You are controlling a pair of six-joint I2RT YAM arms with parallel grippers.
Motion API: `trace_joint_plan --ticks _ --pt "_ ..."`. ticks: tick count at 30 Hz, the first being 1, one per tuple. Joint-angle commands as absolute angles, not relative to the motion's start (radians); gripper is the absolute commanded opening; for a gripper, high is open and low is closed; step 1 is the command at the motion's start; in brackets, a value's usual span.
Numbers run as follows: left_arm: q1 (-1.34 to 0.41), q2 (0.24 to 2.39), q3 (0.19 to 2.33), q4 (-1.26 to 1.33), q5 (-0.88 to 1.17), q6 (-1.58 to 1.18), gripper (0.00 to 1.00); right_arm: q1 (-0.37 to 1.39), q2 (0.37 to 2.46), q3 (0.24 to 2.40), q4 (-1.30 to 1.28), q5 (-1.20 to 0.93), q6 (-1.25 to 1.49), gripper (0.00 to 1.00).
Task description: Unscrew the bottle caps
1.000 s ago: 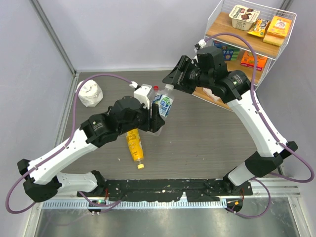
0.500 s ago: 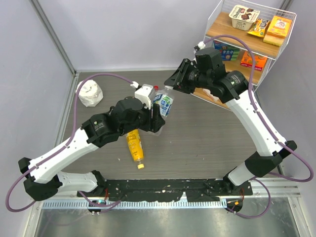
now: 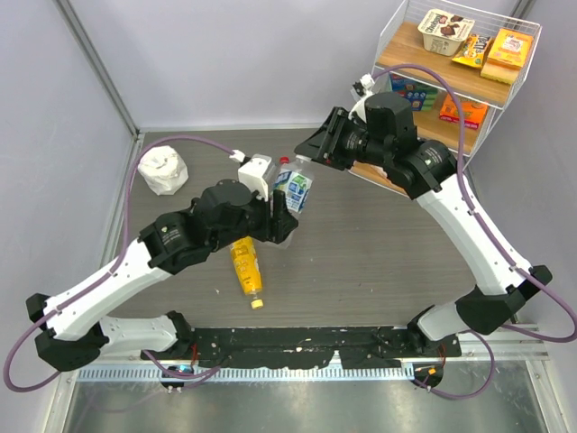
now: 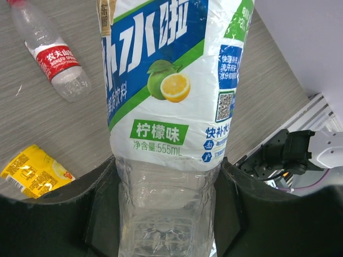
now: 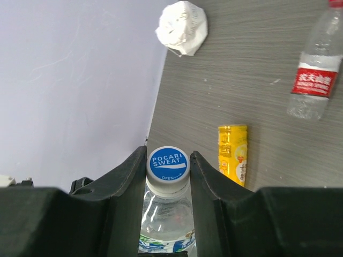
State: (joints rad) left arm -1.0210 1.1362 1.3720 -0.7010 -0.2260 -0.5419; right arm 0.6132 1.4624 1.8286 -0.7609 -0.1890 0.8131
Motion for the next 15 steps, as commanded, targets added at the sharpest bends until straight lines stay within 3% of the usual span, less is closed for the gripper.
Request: trace_joint_plan --ticks 1,7,15 --pt "-1.029 1.089 1.4 -0.614 -0.144 -0.561 0.31 0.618 1.396 1.787 -0.559 -0.374 0.768 0.02" --pt "-1.029 1.083 1.436 -0.595 -0.029 -0.598 0.26 0.592 1.333 1.68 -0.365 -0.513 0.804 0.02" --pt "-1.029 1.06 1.469 -0.574 0.112 -0.61 0.26 0.486 1.275 1.531 0.041 -0.79 0.98 0.02"
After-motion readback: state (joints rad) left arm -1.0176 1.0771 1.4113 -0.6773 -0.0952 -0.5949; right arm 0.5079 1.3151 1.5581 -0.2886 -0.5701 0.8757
